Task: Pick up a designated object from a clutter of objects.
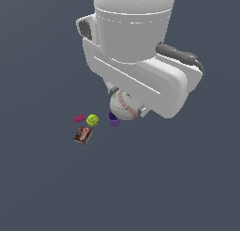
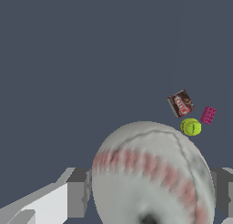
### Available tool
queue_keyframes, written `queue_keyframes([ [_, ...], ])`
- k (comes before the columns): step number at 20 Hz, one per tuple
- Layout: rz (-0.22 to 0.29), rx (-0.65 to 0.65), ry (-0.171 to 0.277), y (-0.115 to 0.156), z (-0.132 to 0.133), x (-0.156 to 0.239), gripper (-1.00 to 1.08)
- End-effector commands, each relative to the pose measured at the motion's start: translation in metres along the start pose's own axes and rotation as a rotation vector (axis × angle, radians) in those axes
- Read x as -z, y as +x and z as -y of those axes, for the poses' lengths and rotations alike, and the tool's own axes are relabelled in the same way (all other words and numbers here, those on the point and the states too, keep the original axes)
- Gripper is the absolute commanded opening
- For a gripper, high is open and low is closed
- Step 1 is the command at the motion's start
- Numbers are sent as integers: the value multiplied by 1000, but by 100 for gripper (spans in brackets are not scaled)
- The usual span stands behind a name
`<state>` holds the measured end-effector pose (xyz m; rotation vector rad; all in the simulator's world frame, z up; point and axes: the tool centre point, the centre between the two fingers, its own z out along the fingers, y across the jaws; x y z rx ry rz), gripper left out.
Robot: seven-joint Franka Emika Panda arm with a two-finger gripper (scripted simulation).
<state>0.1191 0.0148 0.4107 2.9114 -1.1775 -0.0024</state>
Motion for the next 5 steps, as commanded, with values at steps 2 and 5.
queue_keyframes([
  [2,-1,0,2,2,1,5,-100],
  [5,-1,0,2,3,2,6,-100],
])
